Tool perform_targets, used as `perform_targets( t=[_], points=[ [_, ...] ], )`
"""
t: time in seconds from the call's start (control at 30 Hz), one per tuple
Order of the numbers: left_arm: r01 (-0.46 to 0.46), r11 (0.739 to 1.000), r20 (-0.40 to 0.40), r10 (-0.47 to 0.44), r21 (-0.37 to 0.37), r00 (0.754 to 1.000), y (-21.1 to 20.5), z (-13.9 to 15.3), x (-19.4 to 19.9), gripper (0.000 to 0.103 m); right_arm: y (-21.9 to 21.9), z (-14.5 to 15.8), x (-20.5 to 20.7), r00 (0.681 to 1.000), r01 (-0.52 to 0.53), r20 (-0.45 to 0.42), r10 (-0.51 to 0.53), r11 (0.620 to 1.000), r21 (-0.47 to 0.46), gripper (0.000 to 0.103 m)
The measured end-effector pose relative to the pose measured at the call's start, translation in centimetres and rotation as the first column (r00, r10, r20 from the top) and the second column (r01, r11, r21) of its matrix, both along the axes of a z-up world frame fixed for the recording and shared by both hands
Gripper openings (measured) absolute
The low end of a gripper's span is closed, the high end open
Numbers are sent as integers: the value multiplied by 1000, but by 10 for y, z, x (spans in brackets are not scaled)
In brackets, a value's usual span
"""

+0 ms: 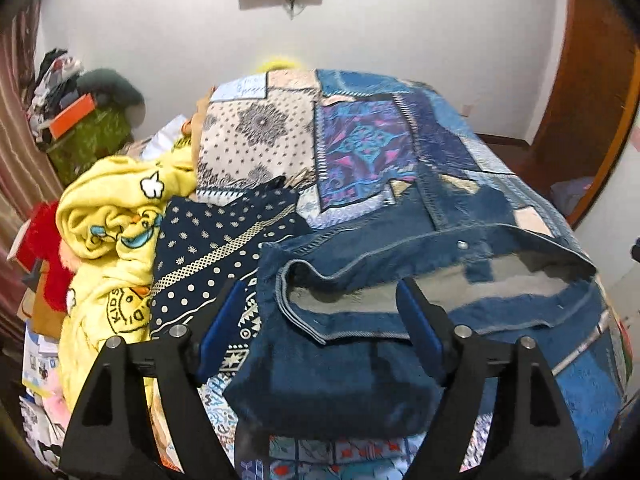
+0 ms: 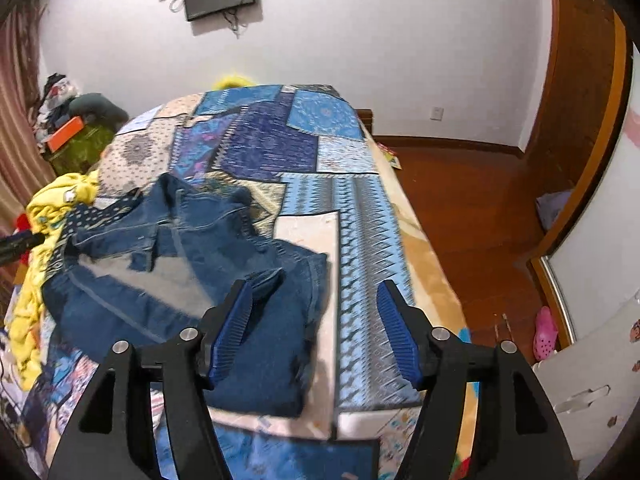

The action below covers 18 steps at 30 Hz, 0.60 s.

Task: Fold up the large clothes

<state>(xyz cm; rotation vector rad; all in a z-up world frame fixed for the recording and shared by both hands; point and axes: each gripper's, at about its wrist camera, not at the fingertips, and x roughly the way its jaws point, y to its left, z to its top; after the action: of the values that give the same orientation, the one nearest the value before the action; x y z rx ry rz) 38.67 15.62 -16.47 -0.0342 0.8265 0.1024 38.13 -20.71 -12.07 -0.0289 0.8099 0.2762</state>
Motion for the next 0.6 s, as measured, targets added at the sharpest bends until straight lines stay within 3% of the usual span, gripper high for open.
perform_targets(
  t=[0.13, 0.27, 0.47, 0.6],
  points=[
    [61, 998, -37, -60, 16, 998, -18, -6, -16, 78, 25, -10, -14, 997, -70, -16, 71, 997, 14, 69],
    [98, 995, -98, -95, 23, 991, -33, -32, -28, 78, 50, -29, -26, 990, -134, -52, 133, 991, -16, 69],
    [86, 996, -188, -84, 3, 979, -37, -76, -28, 78, 82, -61, -36, 973, -207, -118, 198, 976, -71, 69],
    [65, 998, -193, -68, -21, 979, -31, -90, -18, 83, 104, -79, -30, 962, -245, -150, 228, 964, -108, 69]
  ],
)
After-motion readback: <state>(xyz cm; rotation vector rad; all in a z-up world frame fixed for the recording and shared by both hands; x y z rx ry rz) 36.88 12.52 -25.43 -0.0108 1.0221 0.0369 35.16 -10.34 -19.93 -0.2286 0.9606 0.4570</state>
